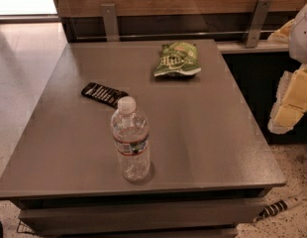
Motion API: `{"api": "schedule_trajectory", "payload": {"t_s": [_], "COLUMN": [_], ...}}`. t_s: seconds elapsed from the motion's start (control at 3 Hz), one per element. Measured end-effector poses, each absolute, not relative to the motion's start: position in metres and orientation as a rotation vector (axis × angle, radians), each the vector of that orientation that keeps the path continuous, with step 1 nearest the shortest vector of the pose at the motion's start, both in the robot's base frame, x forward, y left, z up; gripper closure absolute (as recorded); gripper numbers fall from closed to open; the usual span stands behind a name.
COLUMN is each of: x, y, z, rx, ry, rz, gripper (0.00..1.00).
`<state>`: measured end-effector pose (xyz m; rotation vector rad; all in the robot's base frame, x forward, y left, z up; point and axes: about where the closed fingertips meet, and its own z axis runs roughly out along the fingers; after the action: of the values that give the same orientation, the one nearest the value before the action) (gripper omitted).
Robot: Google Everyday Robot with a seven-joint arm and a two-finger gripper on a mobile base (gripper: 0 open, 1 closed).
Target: Pick rxbar chocolate
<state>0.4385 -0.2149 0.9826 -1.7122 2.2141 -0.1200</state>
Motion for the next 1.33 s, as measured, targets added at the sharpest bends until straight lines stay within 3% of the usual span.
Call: {"api": "schedule_trajectory", "payload": {"t_s": [0.33, 0.67, 1.0, 1.33], "x": [0.439, 0.474, 0.512, 0.562], "y": [-0.215, -0.203, -0.179, -0.121], "z": [0.983, 0.985, 0.986, 0.986], "rx": [-1.709, -1.613, -1.493, -1.389], "ry": [2.212, 2.133, 2.018, 1.791], "rz": [-0.121, -0.076, 0.008, 0.204], "gripper": [0.00, 0.00, 0.00, 0.00]}}
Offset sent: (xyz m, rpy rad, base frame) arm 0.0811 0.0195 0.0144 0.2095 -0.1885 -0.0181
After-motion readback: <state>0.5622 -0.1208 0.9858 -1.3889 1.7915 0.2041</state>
